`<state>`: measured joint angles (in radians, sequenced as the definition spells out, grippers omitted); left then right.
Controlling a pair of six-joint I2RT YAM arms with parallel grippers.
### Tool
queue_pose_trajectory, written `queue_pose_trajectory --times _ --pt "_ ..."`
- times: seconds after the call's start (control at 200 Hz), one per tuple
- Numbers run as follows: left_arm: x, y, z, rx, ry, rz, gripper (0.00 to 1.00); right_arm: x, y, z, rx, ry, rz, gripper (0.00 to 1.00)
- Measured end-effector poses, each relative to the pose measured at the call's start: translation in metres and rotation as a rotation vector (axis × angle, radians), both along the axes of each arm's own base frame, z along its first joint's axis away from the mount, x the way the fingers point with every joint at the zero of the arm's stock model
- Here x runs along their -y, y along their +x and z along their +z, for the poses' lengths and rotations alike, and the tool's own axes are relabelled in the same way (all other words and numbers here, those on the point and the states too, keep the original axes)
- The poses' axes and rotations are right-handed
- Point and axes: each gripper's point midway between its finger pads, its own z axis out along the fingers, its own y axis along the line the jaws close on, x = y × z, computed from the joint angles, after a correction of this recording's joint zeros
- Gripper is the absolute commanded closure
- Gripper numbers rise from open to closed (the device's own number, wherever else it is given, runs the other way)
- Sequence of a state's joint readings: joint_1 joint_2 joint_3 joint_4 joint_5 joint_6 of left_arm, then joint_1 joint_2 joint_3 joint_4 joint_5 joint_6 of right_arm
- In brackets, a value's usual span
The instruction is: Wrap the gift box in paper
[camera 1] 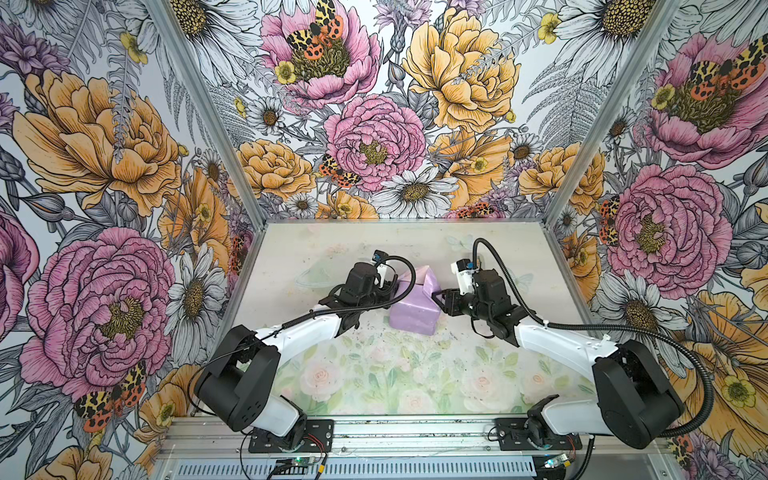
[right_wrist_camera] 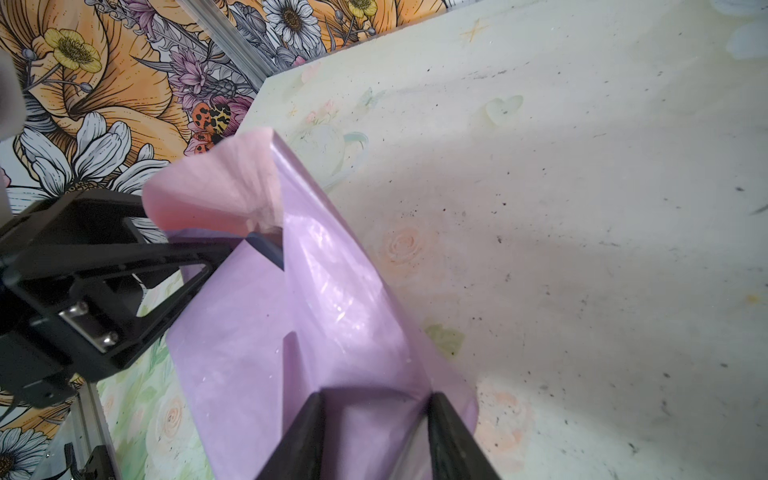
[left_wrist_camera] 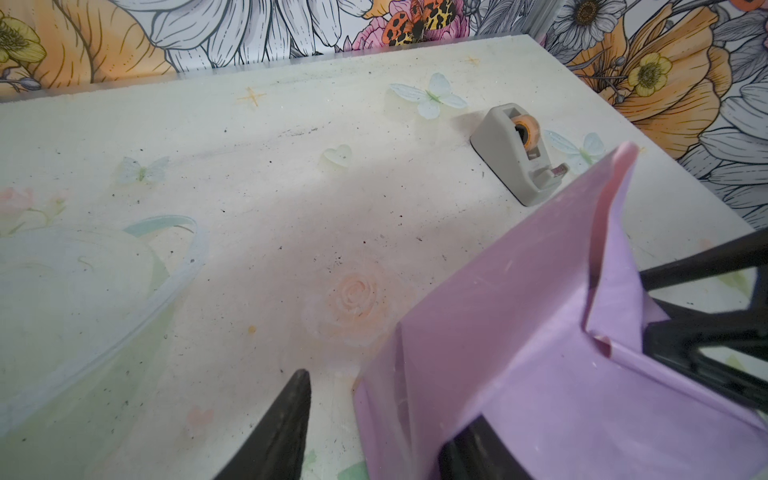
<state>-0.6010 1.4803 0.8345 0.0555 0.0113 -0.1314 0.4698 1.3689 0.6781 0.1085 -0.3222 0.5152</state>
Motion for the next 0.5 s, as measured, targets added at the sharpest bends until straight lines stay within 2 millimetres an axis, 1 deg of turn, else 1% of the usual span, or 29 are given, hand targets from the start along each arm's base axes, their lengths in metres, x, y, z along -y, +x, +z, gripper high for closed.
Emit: queue_pose_trajectory --times 0.135,0.265,0.335,0.38,0.5 --pt "0.0 -0.001 0.005 0.008 -0.01 -0.006 0.49 0.0 0.0 0.0 0.0 0.001 0.001 0.58" --pt "0.017 -0.012 0.024 0.032 -0.072 -0.087 0.49 -0.004 -0.002 0.001 0.002 0.005 0.015 0.58" --pt "0.023 -0.016 0.031 0.044 -0.095 -0.119 0.54 -0.004 -0.002 0.001 0.003 0.005 0.016 0.58" --pt "0.025 -0.016 0.033 0.049 -0.102 -0.127 0.55 -0.004 -0.002 0.001 0.002 0.006 0.016 0.58" --pt "0.025 -0.017 0.034 0.05 -0.106 -0.13 0.56 -0.004 -0.002 0.001 0.002 0.006 0.016 0.58"
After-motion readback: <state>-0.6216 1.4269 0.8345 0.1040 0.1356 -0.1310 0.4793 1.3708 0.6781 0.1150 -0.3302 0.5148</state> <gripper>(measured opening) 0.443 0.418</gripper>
